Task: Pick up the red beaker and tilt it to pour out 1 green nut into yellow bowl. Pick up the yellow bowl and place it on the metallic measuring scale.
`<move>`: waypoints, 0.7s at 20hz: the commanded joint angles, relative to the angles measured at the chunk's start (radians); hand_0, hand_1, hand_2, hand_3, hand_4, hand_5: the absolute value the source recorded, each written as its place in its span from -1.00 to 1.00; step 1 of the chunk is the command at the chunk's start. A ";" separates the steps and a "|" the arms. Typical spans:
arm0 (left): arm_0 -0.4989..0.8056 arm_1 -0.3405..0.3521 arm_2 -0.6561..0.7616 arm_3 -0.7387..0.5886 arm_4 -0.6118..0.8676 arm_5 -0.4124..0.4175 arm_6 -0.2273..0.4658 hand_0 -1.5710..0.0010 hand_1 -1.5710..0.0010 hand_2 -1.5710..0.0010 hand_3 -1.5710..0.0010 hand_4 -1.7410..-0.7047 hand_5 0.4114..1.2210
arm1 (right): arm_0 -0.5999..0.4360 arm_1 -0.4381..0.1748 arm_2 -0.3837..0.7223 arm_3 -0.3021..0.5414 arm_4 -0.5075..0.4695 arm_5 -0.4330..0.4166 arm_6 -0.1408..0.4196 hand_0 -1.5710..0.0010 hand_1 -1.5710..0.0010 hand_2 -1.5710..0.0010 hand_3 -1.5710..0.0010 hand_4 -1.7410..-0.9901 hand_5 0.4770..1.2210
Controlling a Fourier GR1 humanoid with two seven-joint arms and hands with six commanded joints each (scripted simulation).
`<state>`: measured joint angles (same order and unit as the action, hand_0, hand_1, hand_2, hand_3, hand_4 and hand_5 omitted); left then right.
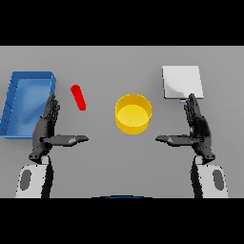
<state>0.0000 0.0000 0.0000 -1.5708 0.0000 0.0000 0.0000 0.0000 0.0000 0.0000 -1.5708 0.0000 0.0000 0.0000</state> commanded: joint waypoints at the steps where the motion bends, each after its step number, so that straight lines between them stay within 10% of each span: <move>1: 0.000 0.001 0.001 0.000 0.001 0.001 0.000 1.00 1.00 1.00 1.00 0.04 -0.34 | -0.001 -0.002 -0.002 0.000 -0.002 0.000 0.000 1.00 1.00 1.00 1.00 0.50 -0.75; 14: 0.068 0.064 -0.082 -0.118 -0.098 -0.027 0.022 1.00 1.00 1.00 1.00 0.07 -0.39 | 0.047 -0.097 0.065 -0.079 0.139 0.010 -0.043 1.00 1.00 1.00 1.00 0.42 -0.71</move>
<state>0.0683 0.0643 -0.0821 -1.6886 -0.0981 -0.0268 0.0200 0.0469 -0.0964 0.0649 -1.6496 0.1385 0.0100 -0.0455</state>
